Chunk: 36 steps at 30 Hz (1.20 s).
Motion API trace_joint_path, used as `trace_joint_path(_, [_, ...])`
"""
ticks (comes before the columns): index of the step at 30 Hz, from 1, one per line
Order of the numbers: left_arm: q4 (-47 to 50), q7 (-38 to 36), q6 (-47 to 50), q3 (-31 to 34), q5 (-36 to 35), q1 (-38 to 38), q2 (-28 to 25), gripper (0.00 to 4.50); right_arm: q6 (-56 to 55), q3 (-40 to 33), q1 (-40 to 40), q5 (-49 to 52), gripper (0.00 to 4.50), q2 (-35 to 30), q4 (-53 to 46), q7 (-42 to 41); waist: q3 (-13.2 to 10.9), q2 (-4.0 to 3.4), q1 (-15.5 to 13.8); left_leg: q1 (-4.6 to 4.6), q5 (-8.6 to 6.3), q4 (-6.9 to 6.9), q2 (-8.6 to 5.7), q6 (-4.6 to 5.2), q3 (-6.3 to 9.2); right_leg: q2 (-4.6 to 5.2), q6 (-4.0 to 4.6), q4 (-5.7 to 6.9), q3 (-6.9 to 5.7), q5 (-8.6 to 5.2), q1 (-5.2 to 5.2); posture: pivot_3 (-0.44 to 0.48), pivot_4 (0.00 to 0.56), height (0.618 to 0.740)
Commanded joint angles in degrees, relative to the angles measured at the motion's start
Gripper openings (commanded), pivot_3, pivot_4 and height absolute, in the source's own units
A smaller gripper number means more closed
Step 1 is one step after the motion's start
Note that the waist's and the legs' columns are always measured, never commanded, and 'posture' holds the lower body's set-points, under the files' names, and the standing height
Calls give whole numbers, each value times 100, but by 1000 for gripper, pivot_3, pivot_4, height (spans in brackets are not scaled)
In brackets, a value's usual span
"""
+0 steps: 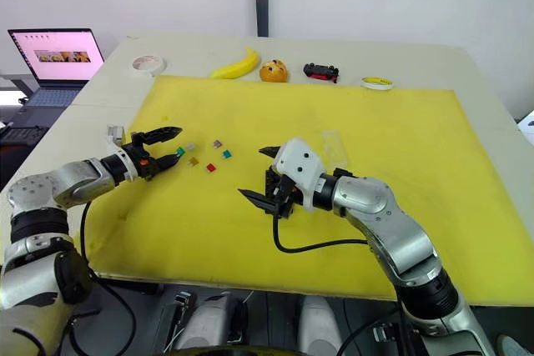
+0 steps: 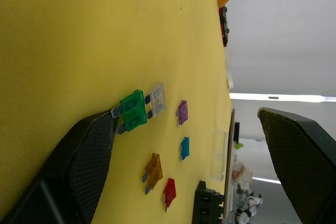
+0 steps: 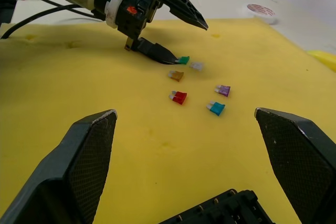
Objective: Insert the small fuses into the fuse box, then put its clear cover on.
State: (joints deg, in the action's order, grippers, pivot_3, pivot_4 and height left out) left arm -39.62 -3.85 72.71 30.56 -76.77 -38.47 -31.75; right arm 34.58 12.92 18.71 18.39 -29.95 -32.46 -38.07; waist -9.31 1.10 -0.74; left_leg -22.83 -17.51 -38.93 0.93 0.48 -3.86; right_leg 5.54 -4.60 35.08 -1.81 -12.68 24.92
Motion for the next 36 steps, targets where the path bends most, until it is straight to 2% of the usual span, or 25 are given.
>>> trace_joint_path(1, [-146, -125, -168, 104, 397, -75, -27, 4486, -20, -58, 7, 46, 4500, 50, -254, 56, 1, -2, 0, -8, 1, 0, 0, -2, 0, 2, 0, 0, 0, 0, 7, 0, 150, 740])
trace_joint_path(7, [-175, -308, -102, 127, 716, -150, 4, 4486, -9, -74, 17, 57, 4500, 35, -252, 65, 3, -7, 0, -44, 11, 0, 0, -18, 0, 8, 8, 5, -7, 5, 41, 0, 150, 740])
trace_joint_path(9, [-181, -282, -124, 173, 793, -159, 30, 3971, -10, -88, 20, 64, 4500, 25, -248, 59, 2, -8, 1, -45, 11, 0, 1, -18, 0, 9, 8, 5, -8, 5, 41, 0, 150, 740])
trace_joint_path(11, [-180, -280, -102, 225, 865, -163, 53, 3136, -12, -95, 18, 64, 4500, 14, -249, 53, 2, -8, 2, -49, 11, 0, 1, -18, 0, 10, 8, 5, -8, 5, 42, 0, 150, 740])
trace_joint_path(13, [-151, -260, -27, 254, 969, -148, 58, 2103, -17, -99, 14, 62, 4500, 7, -246, 50, 2, -7, 5, -56, 12, 0, 1, -17, 0, 10, 8, 5, -8, 5, 42, 0, 150, 740])
trace_joint_path(21, [-40, -238, 73, 511, 1096, -77, 129, 2103, -67, -111, 42, 35, 4500, -12, -173, 29, 2, -8, 16, -62, 13, 4, 1, -18, 0, 9, 8, 5, -8, 5, 42, 0, 150, 740])
trace_joint_path(36, [-58, -453, 73, 542, 1453, -97, 208, 2103, -48, -141, 41, 51, 4500, -53, -210, 22, 2, -8, 17, -61, 13, 6, 1, -19, -1, 9, 8, 5, -8, 5, 42, 0, 150, 740])
